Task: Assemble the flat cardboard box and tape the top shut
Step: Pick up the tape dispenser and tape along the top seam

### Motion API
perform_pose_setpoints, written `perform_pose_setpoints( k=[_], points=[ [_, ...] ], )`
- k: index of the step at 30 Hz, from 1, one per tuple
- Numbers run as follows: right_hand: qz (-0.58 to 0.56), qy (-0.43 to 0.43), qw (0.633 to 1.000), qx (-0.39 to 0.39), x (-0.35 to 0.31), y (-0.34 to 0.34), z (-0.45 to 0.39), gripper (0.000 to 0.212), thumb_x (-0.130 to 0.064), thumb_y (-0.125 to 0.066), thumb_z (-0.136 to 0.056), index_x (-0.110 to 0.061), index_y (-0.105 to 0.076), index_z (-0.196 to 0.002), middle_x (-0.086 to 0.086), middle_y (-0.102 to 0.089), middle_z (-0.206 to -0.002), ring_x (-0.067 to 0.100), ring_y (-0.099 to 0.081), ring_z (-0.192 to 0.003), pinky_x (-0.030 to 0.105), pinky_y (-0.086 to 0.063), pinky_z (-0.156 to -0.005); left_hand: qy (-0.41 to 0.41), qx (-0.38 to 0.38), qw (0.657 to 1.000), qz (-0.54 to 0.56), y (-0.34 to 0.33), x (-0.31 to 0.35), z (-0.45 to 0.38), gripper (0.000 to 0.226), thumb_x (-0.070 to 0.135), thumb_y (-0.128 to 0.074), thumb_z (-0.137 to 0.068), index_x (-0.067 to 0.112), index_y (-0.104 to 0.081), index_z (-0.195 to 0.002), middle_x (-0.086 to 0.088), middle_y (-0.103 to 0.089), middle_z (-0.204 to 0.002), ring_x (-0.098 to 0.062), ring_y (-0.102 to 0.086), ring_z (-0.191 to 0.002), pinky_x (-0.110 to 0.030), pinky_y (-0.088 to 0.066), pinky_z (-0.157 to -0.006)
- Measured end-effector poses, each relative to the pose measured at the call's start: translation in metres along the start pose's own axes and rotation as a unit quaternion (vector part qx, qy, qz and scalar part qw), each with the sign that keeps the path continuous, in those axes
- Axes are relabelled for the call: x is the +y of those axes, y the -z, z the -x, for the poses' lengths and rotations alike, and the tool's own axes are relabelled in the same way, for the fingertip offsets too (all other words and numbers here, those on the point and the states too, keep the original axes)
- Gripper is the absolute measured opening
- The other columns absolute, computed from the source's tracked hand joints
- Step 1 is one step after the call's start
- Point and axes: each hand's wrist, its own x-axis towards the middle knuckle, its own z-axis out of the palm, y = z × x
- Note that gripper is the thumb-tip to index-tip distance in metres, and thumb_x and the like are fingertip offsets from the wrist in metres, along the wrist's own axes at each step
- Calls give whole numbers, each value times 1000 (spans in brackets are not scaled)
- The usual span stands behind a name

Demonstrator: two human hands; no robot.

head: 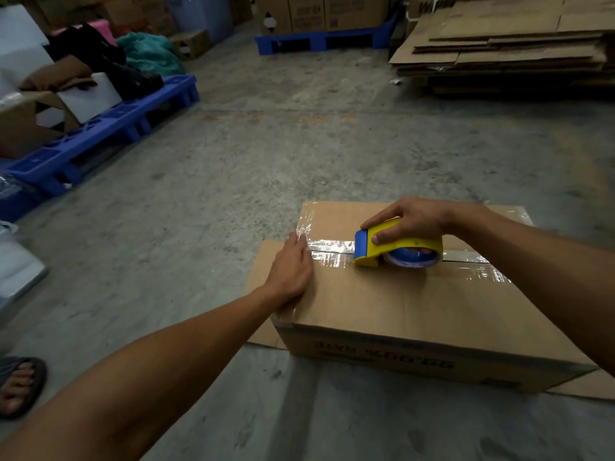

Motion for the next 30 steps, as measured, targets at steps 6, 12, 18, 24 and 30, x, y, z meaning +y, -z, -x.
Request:
perform_pose_setpoints(
  k=[6, 12, 18, 24, 30],
  points=[
    [37, -1, 999, -8, -4, 2, -5, 38, -52, -66, -84, -52, -62, -122, -7, -59, -133, 17, -55, -113, 34, -44, -101, -88, -68, 963, -247, -14, 8, 2, 60, 36, -18, -103, 12, 0, -155, -11, 10, -162, -27, 12, -149, -46, 4, -121],
    [57, -9, 996, -65, -7, 8, -3, 42, -51, -58, -91, -53, -52, -132, -9, -53, -136, 15, -53, -112, 29, -46, -95, -115, -74, 954, -267, -30, 7, 2, 66, 48, -12, -100, 15, 2, -155, -4, 6, -163, -16, 10, -149, -39, 4, -121],
    [-43, -59, 992, -101, 39, 34, 40, 41, -31, -62, -93, -40, -58, -133, -3, -64, -79, 10, -63, -49, 25, -53, -47, -119, -69, 955, -263, -28, 7, 5, 67, 53, -11, -99, 20, 4, -155, 2, 9, -163, -10, 11, -148, -34, 4, -121],
    [50, -65, 994, -75, 57, 42, 65, 40, -32, -64, -92, -42, -58, -130, -15, -59, -84, -9, -61, -49, 10, -45, -44, -120, -91, 951, -270, -33, 22, 6, 68, 53, -10, -98, 19, 8, -154, -2, 15, -162, -17, 19, -147, -45, 9, -120],
    [101, -86, 988, -84, 60, 40, 52, 45, -63, -67, -75, -66, -54, -118, -10, -52, -137, 20, -52, -117, 40, -43, -104, -185, -137, 936, -268, -80, 89, 6, 66, 48, -16, -99, 17, 1, -155, -2, 8, -163, -20, 13, -149, -47, 8, -119]
  ],
)
